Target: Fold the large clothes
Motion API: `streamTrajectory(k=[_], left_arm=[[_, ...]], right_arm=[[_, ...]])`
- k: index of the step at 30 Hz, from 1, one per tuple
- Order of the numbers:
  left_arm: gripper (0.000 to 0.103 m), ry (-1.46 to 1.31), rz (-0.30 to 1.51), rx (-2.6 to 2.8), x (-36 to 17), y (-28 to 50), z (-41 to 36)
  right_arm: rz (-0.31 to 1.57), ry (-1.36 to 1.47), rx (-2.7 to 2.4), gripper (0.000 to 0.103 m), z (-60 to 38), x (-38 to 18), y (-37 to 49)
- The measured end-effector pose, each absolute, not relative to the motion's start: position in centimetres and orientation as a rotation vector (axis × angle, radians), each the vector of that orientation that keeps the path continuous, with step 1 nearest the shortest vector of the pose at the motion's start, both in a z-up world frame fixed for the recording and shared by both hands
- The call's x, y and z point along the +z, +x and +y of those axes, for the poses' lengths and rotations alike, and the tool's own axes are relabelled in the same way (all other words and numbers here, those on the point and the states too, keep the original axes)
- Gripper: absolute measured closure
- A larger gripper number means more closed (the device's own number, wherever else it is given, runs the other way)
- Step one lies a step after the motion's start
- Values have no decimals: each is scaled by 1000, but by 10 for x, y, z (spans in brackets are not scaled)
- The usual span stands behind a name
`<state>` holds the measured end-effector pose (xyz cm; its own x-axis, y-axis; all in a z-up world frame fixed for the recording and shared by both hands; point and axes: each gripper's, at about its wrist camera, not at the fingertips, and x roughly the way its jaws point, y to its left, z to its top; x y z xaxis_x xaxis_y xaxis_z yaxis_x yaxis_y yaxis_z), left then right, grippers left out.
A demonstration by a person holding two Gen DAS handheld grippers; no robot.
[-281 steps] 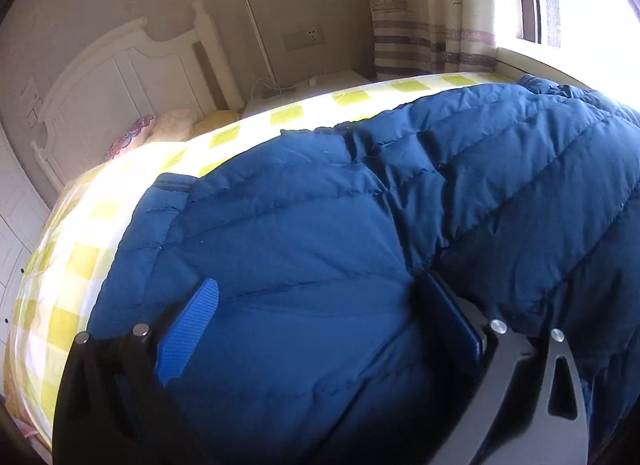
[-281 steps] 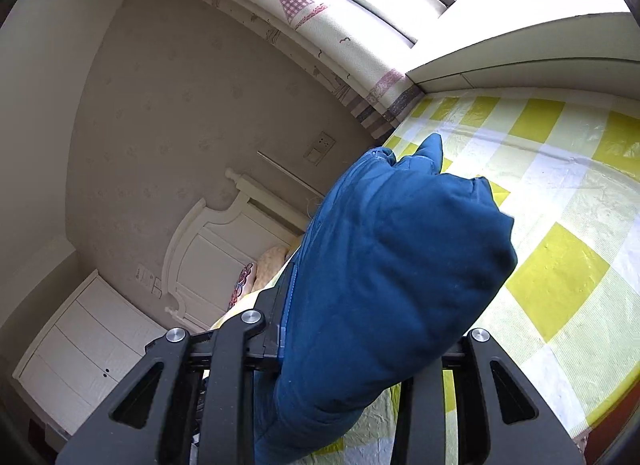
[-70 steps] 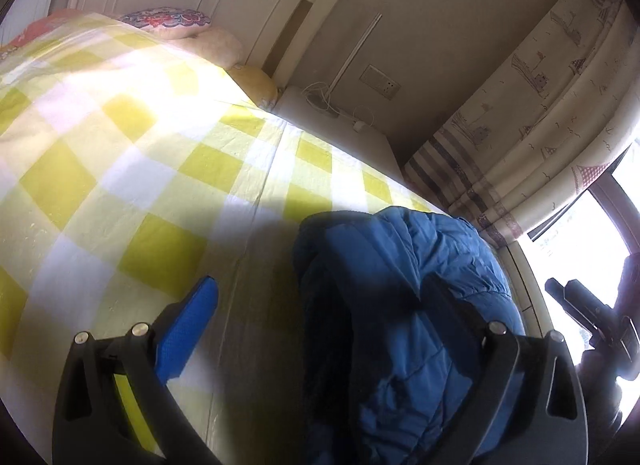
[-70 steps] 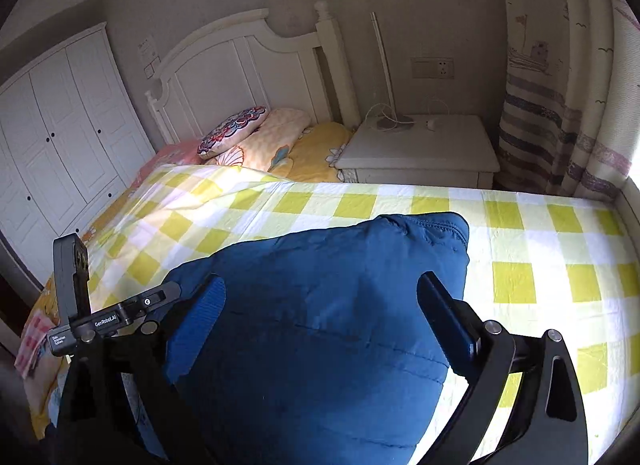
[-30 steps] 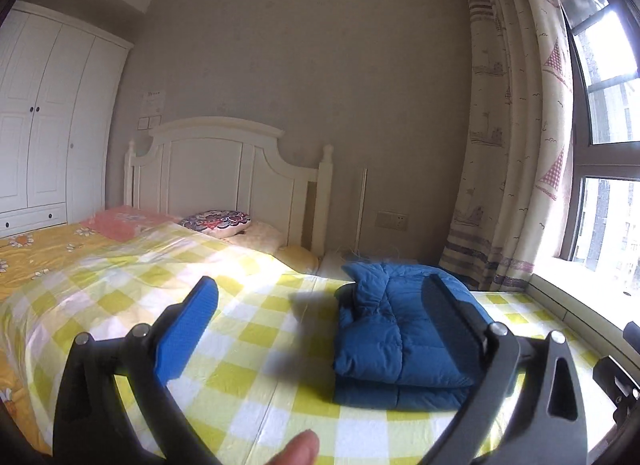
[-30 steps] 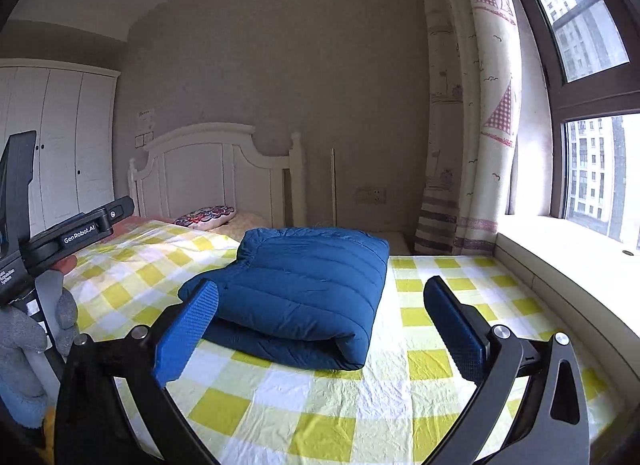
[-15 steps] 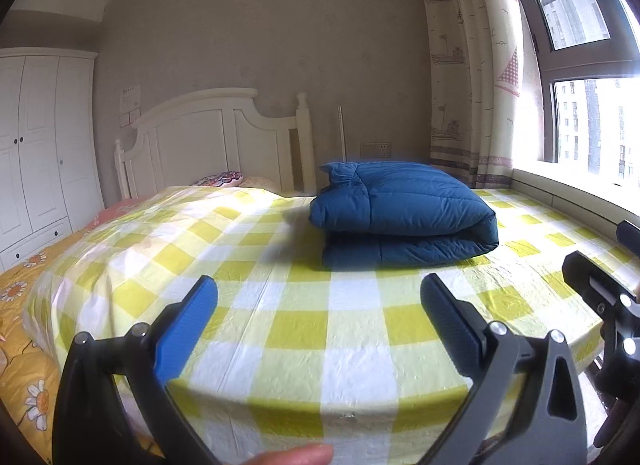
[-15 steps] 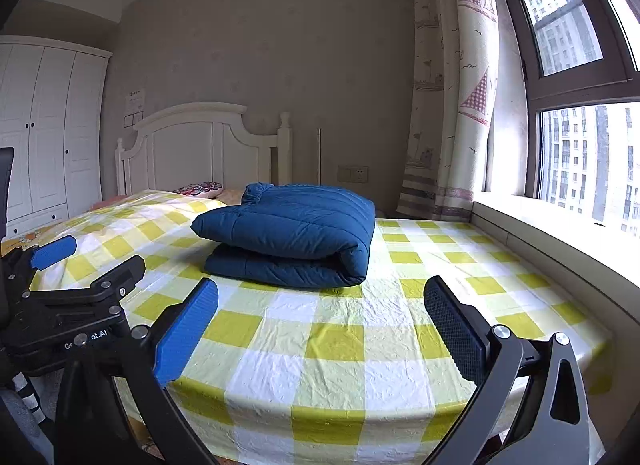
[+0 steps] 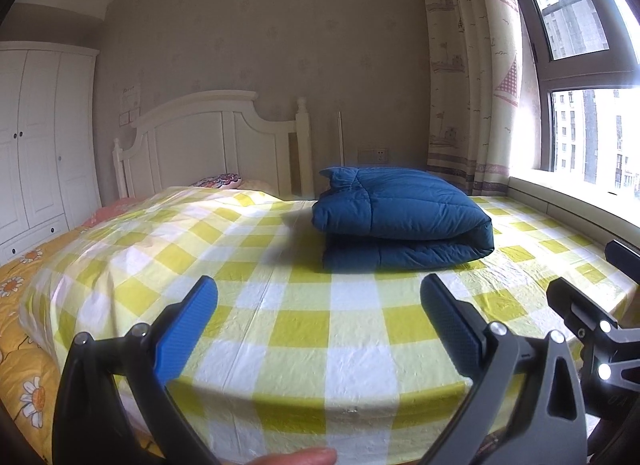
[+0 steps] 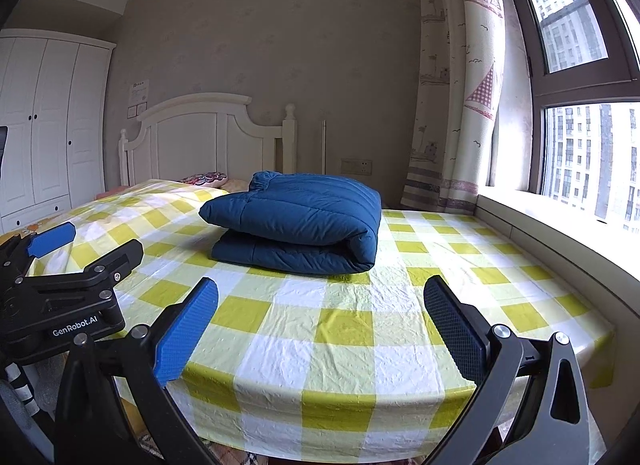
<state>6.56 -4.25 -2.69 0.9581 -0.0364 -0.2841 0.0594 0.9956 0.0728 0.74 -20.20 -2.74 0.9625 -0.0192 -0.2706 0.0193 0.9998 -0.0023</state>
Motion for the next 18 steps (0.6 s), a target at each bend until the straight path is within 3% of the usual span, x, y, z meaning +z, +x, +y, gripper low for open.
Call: streamTrajectory(k=[18], left_arm=[[2,68,309,-68,-29,68,-40]], right_arm=[[283,3,-18,4,-202,-30,8]])
